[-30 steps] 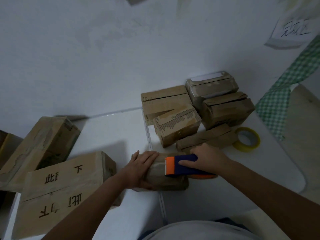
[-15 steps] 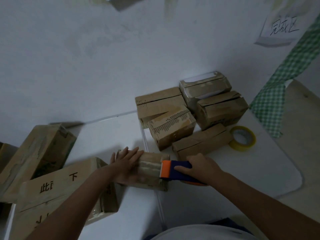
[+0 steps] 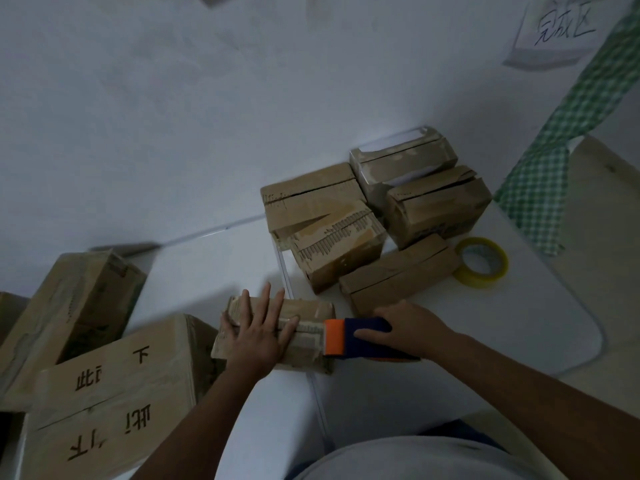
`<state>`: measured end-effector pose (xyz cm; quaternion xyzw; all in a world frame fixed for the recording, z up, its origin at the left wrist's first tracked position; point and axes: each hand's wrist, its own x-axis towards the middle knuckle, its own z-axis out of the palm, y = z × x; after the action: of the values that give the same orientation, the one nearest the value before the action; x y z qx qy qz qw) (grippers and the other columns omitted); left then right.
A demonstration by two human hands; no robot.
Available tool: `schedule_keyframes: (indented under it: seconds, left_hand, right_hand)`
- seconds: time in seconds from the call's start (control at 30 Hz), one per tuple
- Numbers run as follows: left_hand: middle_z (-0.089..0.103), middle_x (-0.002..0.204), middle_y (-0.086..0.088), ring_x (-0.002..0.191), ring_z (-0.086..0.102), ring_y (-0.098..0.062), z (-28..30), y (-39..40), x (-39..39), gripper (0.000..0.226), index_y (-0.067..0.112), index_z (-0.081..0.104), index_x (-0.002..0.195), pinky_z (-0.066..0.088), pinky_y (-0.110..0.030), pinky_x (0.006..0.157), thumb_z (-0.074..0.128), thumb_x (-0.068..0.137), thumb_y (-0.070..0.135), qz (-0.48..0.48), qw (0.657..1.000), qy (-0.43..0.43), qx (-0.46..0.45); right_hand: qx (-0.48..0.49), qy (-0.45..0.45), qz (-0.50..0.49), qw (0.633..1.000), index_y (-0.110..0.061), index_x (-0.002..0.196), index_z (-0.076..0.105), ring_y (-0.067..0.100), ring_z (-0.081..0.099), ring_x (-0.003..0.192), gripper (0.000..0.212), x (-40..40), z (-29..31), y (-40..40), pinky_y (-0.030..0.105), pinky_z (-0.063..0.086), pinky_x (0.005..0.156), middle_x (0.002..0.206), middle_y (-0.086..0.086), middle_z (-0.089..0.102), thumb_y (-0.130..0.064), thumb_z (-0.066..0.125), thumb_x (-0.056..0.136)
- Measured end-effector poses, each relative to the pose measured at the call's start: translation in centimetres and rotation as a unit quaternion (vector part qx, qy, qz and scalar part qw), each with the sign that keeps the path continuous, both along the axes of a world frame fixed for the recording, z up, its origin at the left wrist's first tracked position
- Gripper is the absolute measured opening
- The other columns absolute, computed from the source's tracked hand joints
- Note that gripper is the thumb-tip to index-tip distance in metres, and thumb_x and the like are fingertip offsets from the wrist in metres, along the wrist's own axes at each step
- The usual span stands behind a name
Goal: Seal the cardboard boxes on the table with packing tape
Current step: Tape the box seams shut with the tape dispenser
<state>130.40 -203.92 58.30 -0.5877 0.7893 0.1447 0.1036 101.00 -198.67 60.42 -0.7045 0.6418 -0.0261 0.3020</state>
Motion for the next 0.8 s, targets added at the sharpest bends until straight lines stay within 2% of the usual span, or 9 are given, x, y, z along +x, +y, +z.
schedule_keyframes:
  seconds: [0.1,0.2,0.27,0.33,0.4,0.47,0.57,0.63,0.8]
  left_hand:
    - [-0.027,0.161,0.011,0.146,-0.03,-0.026,-0.2,-0.2,0.0,0.078,0.043,-0.022,0.15,-0.007,-0.069,0.113,-0.009,0.079,0.075,0.005,1.0,0.003,0.0]
    - [-0.029,0.16,0.011,0.146,-0.029,-0.027,0.0,-0.3,-0.2,0.076,0.043,-0.025,0.148,-0.006,-0.069,0.113,-0.009,0.081,0.073,0.0,1.0,-0.014,-0.004]
    - [-0.031,0.16,0.007,0.146,-0.03,-0.029,0.2,-0.1,-0.3,0.071,0.039,-0.028,0.147,-0.008,-0.068,0.114,-0.002,0.088,0.069,-0.008,0.999,-0.033,-0.017]
    - [-0.027,0.161,-0.001,0.145,-0.031,-0.03,0.6,0.6,-1.1,0.067,0.03,-0.019,0.152,-0.01,-0.064,0.116,0.009,0.098,0.058,-0.025,0.998,-0.032,-0.058]
    - [-0.018,0.164,-0.004,0.146,-0.029,-0.026,1.0,1.9,-3.0,0.068,0.022,0.0,0.157,-0.01,-0.056,0.12,-0.003,0.099,0.056,-0.04,0.997,0.008,-0.063]
    - [-0.016,0.164,-0.006,0.147,-0.027,-0.023,0.7,3.3,-5.6,0.086,0.02,0.006,0.158,-0.01,-0.052,0.121,-0.023,0.088,0.061,-0.05,0.997,0.033,-0.039]
    - [-0.024,0.161,-0.006,0.147,-0.027,-0.025,0.1,4.1,-8.1,0.08,0.016,-0.012,0.155,-0.017,-0.05,0.119,0.004,0.095,0.066,-0.003,0.999,0.035,-0.032]
    - [-0.017,0.162,-0.011,0.149,-0.021,-0.03,-0.2,4.4,-8.4,0.08,0.011,-0.008,0.156,-0.012,-0.053,0.119,0.015,0.099,0.063,-0.007,0.998,0.006,-0.059]
    - [-0.004,0.164,-0.014,0.151,-0.009,-0.034,-0.7,4.5,-8.1,0.075,0.008,0.002,0.157,-0.001,-0.058,0.12,0.008,0.098,0.055,-0.016,0.997,0.013,-0.079]
  right_hand:
    - [0.011,0.015,-0.02,1.0,-0.029,0.074,0.057,0.002,0.05,0.059,0.062,-3.4,-0.3,1.3,0.022,0.034,0.053,0.068,-0.008,0.057,-0.086,0.034,0.073]
    - [0.025,0.031,-0.041,0.998,-0.025,0.074,0.056,0.005,0.052,0.06,0.064,-4.7,-1.0,2.1,0.025,0.04,0.057,0.069,-0.005,0.058,-0.085,0.034,0.075]
    - [0.033,0.034,-0.046,0.998,-0.022,0.075,0.057,0.007,0.052,0.06,0.062,-3.8,-1.4,2.1,0.027,0.041,0.058,0.069,-0.004,0.058,-0.081,0.039,0.079]
    - [0.043,0.024,-0.061,0.997,-0.022,0.073,0.055,0.007,0.051,0.06,0.058,-2.9,-1.8,2.1,0.027,0.039,0.057,0.069,-0.005,0.056,-0.078,0.043,0.081]
    - [0.052,0.012,-0.077,0.996,-0.022,0.073,0.054,0.008,0.051,0.061,0.055,-2.6,-2.1,2.3,0.026,0.038,0.056,0.069,-0.005,0.054,-0.074,0.044,0.084]
    - [0.07,0.001,-0.077,0.995,-0.017,0.078,0.056,0.01,0.051,0.064,0.053,-2.5,-2.2,2.5,0.027,0.037,0.056,0.071,-0.004,0.053,-0.067,0.044,0.089]
    - [0.095,0.005,-0.064,0.993,-0.014,0.086,0.058,0.011,0.051,0.067,0.05,-2.3,-1.9,2.1,0.025,0.034,0.055,0.075,-0.003,0.052,-0.063,0.045,0.091]
    - [0.093,0.026,-0.061,0.993,-0.016,0.086,0.057,0.011,0.049,0.067,0.05,-1.9,-1.7,1.6,0.025,0.033,0.054,0.076,-0.003,0.052,-0.065,0.045,0.09]
    - [0.091,0.054,-0.056,0.993,-0.02,0.085,0.052,0.015,0.051,0.075,0.049,1.0,-2.2,0.6,0.029,0.038,0.062,0.08,-0.002,0.049,-0.067,0.043,0.09]
